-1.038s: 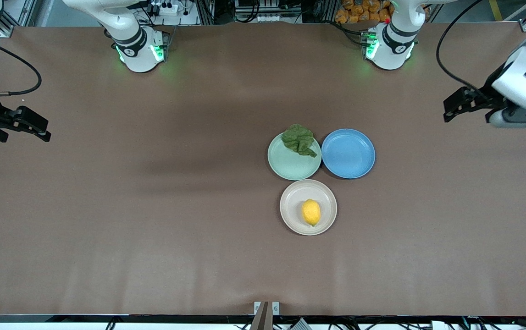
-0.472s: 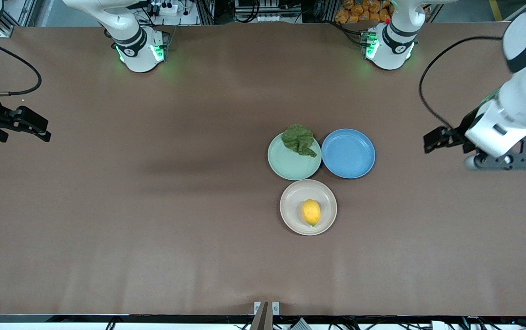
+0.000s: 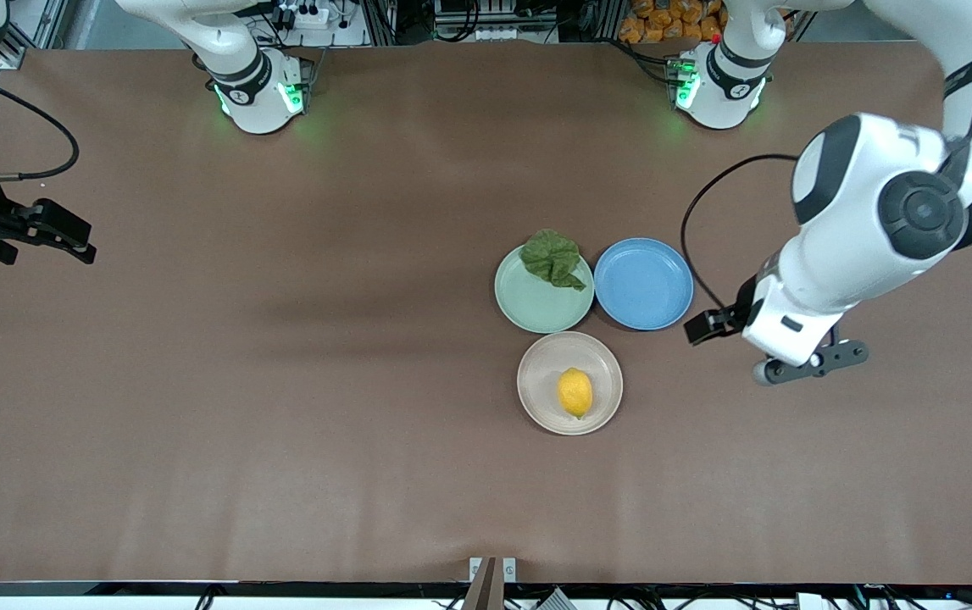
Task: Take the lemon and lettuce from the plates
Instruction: 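Move the left gripper over the yellow lemon on the white plate, then lower the left gripper and close it on the lemon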
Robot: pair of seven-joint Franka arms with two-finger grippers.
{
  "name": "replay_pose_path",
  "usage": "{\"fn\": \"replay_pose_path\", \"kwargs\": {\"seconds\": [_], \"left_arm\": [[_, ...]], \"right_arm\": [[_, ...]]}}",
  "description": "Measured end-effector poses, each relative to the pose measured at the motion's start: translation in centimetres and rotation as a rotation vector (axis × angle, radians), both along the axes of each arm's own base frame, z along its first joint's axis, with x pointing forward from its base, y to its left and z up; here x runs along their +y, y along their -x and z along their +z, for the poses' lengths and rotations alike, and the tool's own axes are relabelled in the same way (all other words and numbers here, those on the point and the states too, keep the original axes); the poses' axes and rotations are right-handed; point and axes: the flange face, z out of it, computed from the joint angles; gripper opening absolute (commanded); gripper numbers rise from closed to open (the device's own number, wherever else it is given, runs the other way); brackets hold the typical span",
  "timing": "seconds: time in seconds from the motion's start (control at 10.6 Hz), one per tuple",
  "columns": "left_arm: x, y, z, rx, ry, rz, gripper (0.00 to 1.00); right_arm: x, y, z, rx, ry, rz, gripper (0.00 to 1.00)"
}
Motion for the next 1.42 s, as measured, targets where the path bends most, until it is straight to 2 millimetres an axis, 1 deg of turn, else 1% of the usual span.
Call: {"fn": "replay_pose_path", "kwargs": {"seconds": [0.09, 0.28, 0.57, 0.75, 0.94, 1.23, 1.42], "left_arm": [[-0.9, -0.5, -1.1, -0.018, 0.011, 0.027, 1.00], [-3.5, -1.1, -3.9, -0.038, 0.030, 0.059, 1.00], [-5.9, -2.0, -7.2, -0.073, 0.058, 0.077, 1.00], [-8.0, -2.0, -9.5, -0.087, 0.078, 0.111, 1.00], [-9.5, -2.1, -11.8, -0.101, 0.092, 0.112, 1.00], [-11.8, -1.2, -15.6, -0.107, 0.013, 0.027, 1.00], [-13.1, -0.7, -17.8, -0.109, -0.004, -0.006, 1.00]], "right_arm": [[0.0, 0.0, 0.0, -0.001, 0.000, 0.000, 1.00], [0.0, 0.0, 0.0, 0.000, 0.000, 0.000, 1.00], [0.1, 0.0, 0.1, -0.003, 0.000, 0.003, 1.00], [0.2, 0.0, 0.1, -0.003, 0.000, 0.003, 1.00], [0.2, 0.0, 0.2, -0.003, 0.000, 0.003, 1.00], [0.2, 0.0, 0.2, -0.003, 0.001, 0.004, 1.00], [0.2, 0.0, 0.2, -0.003, 0.001, 0.004, 1.00]]}}
